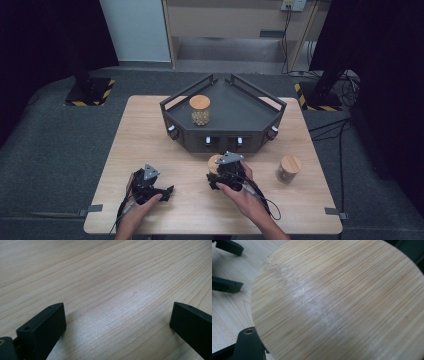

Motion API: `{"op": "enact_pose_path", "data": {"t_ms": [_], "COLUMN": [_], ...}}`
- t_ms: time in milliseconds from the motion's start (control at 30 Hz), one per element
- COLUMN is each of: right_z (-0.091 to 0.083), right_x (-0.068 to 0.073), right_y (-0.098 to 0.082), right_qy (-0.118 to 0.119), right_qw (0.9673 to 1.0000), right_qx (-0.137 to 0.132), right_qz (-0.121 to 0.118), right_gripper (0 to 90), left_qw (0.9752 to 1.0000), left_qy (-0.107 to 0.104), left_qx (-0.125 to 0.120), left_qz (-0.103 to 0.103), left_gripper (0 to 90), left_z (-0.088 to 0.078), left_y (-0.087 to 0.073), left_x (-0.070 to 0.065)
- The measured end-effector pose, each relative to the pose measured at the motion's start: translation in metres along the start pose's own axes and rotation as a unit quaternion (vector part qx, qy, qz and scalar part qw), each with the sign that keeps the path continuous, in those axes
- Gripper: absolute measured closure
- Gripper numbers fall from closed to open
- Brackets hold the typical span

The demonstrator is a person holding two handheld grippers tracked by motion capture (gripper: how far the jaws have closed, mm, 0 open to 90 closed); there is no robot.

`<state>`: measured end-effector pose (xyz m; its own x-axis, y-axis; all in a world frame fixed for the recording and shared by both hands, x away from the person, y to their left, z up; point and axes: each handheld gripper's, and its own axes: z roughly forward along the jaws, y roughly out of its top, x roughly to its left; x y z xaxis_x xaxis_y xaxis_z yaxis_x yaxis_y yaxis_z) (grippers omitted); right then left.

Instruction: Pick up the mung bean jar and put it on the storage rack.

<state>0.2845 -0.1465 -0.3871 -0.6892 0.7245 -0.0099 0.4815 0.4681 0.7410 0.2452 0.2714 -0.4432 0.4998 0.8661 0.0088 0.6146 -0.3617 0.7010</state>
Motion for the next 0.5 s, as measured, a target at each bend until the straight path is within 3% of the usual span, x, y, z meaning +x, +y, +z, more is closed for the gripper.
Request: {"op": "enact_pose_path", "data": {"t_ms": [233,500], "right_z": [-0.016,-0.031], "right_x": [-0.009,-0.014], "right_y": [0.013,0.025], "right_qy": [0.003,-0.012], "right_qw": [1.0000,0.9998], "right_qx": [-0.001,-0.005], "right_qz": [-0.001,-0.017], "right_gripper": [25.0,25.0], "left_qw": [1.0000,1.0000], "left_qy": [0.000,0.000], "left_qx": [0.000,0.000], "left_qz": [0.000,0.000], "left_gripper": [0.0,0.0], "left_z": [0.000,0.000], "left_y": [0.000,0.000], "left_x": [0.000,0.000]}}
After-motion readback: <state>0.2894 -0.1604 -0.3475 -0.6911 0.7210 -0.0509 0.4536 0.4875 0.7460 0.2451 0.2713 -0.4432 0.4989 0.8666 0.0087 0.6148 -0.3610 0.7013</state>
